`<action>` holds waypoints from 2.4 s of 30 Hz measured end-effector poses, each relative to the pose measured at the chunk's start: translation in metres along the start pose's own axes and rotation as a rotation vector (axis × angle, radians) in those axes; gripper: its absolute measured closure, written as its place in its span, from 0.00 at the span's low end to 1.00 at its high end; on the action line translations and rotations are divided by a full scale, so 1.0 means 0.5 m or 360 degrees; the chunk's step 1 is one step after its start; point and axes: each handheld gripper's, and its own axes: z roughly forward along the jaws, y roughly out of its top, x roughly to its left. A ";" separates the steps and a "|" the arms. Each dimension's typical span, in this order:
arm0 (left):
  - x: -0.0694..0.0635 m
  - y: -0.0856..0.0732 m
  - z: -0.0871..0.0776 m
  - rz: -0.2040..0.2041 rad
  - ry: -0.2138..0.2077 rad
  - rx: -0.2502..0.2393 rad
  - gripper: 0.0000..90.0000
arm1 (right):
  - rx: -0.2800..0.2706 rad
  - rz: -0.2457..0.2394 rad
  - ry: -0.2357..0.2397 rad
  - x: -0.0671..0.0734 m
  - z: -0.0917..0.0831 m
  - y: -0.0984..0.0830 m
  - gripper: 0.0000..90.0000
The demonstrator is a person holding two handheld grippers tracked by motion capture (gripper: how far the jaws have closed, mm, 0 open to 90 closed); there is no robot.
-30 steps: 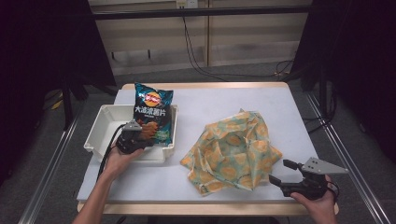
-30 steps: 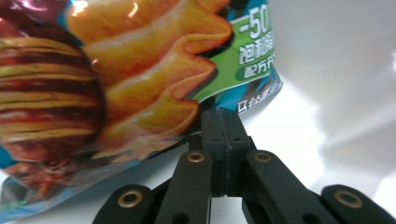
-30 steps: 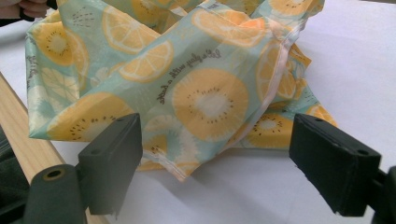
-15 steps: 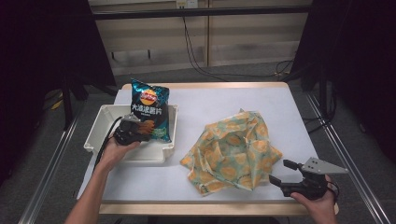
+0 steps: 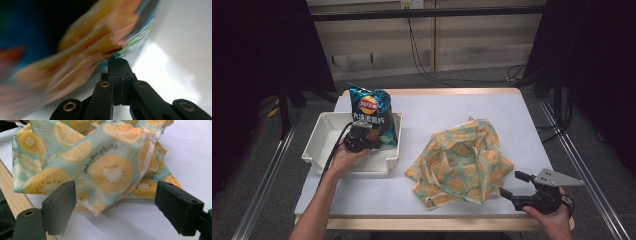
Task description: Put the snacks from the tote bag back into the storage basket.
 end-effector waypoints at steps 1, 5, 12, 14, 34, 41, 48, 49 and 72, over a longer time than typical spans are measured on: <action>-0.002 0.000 0.003 -0.0026 0.0004 -0.0019 1.00 | -0.0003 0.0003 -0.0006 0.000 0.000 -0.001 0.19; -0.001 0.007 0.006 -0.0011 -0.0019 -0.0034 1.00 | 0.0002 0.0001 -0.0002 0.000 -0.001 -0.001 0.19; -0.001 0.021 0.016 -0.0036 0.0014 -0.0080 1.00 | 0.0005 0.0002 0.0005 0.002 0.004 0.000 0.19; -0.001 0.021 0.019 -0.0041 0.0006 -0.0080 1.00 | 0.0004 0.0002 0.0004 0.004 0.004 0.000 0.19; -0.036 0.004 -0.040 -0.0042 -0.0019 -0.0297 0.99 | -0.0002 0.0004 0.0006 0.003 -0.002 -0.001 0.19; -0.070 -0.016 -0.085 -0.0010 -0.0047 -0.0470 0.87 | -0.0012 0.0002 -0.0004 0.002 -0.006 -0.002 0.19; -0.097 -0.034 -0.110 -0.0028 -0.0002 -0.0572 0.62 | -0.0009 -0.0003 -0.0009 0.004 -0.008 -0.002 0.19; -0.100 -0.037 -0.113 -0.0034 0.0002 -0.0582 0.58 | -0.0007 -0.0002 -0.0006 0.003 -0.008 -0.003 0.19; -0.224 -0.150 -0.182 -0.0084 0.0121 -0.0749 0.27 | -0.0022 0.0014 -0.0029 -0.001 -0.017 -0.008 0.19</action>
